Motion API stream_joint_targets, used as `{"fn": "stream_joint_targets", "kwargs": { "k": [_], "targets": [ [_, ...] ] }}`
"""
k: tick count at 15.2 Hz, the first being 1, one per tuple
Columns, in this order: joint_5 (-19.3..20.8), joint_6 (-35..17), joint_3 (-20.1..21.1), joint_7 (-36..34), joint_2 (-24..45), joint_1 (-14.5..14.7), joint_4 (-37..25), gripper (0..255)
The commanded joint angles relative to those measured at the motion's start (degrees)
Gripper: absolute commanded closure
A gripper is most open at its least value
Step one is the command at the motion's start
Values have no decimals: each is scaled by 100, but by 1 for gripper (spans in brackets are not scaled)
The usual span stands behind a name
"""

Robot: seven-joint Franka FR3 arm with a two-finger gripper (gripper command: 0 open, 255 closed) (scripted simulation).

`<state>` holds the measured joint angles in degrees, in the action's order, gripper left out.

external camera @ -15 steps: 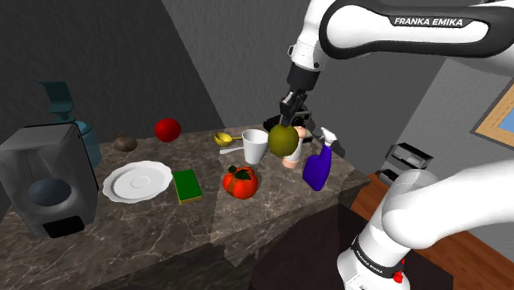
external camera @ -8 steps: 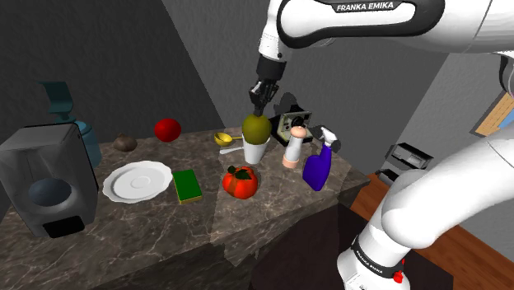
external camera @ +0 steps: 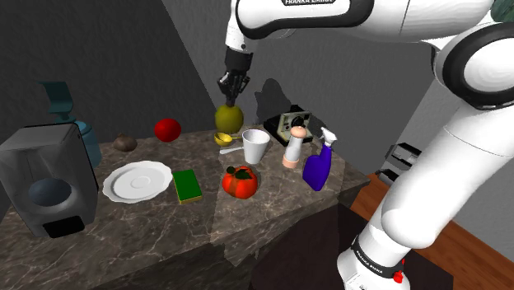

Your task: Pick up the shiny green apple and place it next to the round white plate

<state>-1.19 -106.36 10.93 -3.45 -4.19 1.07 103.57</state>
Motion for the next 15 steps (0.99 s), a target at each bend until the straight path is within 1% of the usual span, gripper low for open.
{"fn": "stream_joint_targets", "kwargs": {
  "k": [1,6,8,9,15],
  "targets": [
    [111,57,46,-95,519,24,-571,255],
    [413,474,113,-316,1842,187,-2282,255],
    [543,745,118,-384,2449,295,-3149,255],
    [614,926,114,-411,2804,367,-3679,255],
    [588,391,104,-413,2675,324,-3017,255]
  ]
}}
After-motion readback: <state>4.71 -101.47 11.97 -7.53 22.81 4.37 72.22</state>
